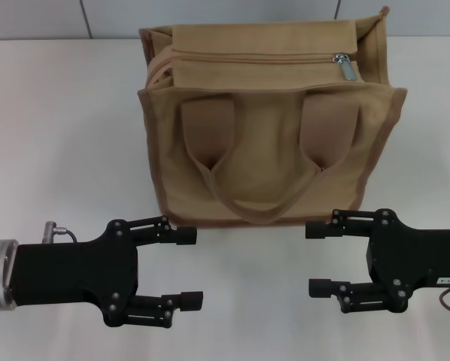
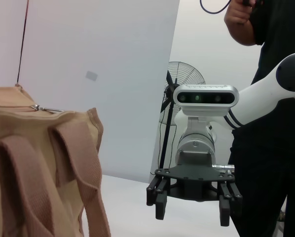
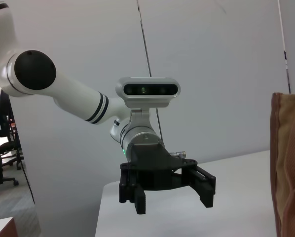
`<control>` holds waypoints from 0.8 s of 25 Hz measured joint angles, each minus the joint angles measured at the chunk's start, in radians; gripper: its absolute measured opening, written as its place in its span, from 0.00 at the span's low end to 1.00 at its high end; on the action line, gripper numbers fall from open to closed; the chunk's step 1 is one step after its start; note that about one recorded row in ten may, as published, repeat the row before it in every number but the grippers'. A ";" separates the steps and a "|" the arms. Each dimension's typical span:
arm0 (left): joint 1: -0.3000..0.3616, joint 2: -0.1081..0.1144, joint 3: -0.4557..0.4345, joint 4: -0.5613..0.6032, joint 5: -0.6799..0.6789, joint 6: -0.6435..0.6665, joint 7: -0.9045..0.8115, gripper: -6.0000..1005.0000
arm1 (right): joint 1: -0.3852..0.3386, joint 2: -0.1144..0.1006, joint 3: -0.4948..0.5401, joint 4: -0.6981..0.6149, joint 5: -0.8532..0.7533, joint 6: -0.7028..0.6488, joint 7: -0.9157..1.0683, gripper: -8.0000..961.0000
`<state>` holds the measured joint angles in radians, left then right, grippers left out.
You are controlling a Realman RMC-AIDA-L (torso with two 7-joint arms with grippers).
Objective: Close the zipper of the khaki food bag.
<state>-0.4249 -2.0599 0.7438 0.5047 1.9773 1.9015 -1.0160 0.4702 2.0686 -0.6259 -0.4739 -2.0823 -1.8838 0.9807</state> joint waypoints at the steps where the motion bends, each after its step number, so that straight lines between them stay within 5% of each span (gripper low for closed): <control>1: 0.000 0.000 0.000 0.000 0.000 0.000 0.001 0.82 | 0.000 0.001 0.000 0.000 0.000 0.000 0.000 0.76; 20: -0.003 0.000 0.000 0.000 0.000 0.003 -0.005 0.82 | 0.001 0.005 0.000 0.000 0.001 0.002 -0.012 0.76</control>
<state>-0.4281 -2.0601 0.7439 0.5046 1.9772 1.9043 -1.0212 0.4709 2.0738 -0.6259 -0.4740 -2.0815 -1.8820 0.9682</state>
